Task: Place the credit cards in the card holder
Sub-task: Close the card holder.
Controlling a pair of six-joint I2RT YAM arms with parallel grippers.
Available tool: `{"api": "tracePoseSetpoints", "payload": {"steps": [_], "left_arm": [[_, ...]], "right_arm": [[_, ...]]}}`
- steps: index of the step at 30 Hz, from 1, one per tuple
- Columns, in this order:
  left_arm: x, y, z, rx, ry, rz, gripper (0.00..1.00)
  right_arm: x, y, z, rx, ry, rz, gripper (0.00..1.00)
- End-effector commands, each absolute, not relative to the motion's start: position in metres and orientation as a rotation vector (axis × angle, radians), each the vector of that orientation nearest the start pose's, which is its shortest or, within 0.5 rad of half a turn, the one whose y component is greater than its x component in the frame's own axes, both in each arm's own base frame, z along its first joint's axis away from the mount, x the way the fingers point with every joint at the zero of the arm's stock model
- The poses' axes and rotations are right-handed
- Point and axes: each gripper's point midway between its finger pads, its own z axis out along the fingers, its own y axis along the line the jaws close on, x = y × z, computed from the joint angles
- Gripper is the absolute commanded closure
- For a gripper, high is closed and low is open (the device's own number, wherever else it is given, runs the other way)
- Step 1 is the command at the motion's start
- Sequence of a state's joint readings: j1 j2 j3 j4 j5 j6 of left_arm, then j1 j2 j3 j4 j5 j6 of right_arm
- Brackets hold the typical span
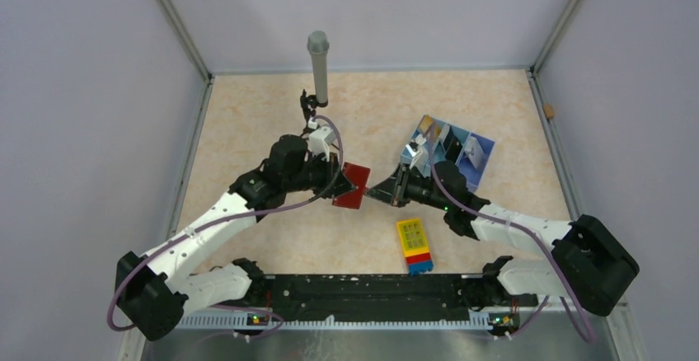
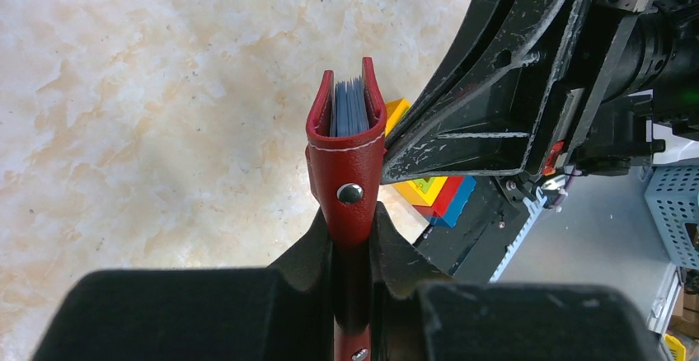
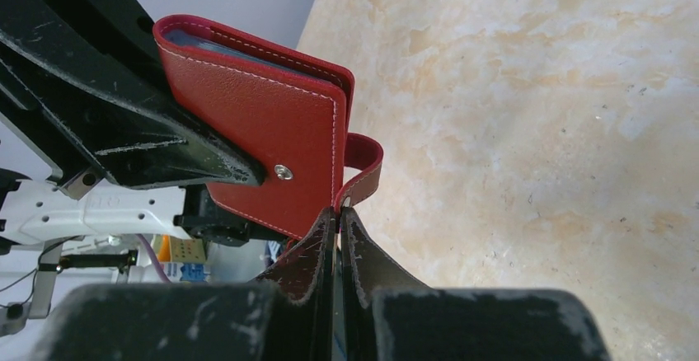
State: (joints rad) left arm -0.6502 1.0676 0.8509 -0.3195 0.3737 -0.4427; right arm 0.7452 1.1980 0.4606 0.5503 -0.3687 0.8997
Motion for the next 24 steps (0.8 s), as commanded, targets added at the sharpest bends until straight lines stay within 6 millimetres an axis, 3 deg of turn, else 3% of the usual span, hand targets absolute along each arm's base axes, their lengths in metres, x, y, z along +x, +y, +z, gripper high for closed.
{"api": "tracePoseSetpoints", "payload": {"steps": [1,14,24], "left_arm": [[0.210,-0.266,0.206,0.495,2.174,-1.021,1.00],[0.212,-0.265,0.194,0.491,2.228,-0.947,1.00],[0.207,-0.269,0.193,0.510,2.229,-0.971,1.00]], "right_arm": [[0.205,0.332,0.213,-0.243,1.858,1.528,1.00],[0.202,0.334,0.220,-0.264,1.829,1.542,1.00],[0.210,0.342,0.199,-0.260,1.948,1.456,1.00]]}}
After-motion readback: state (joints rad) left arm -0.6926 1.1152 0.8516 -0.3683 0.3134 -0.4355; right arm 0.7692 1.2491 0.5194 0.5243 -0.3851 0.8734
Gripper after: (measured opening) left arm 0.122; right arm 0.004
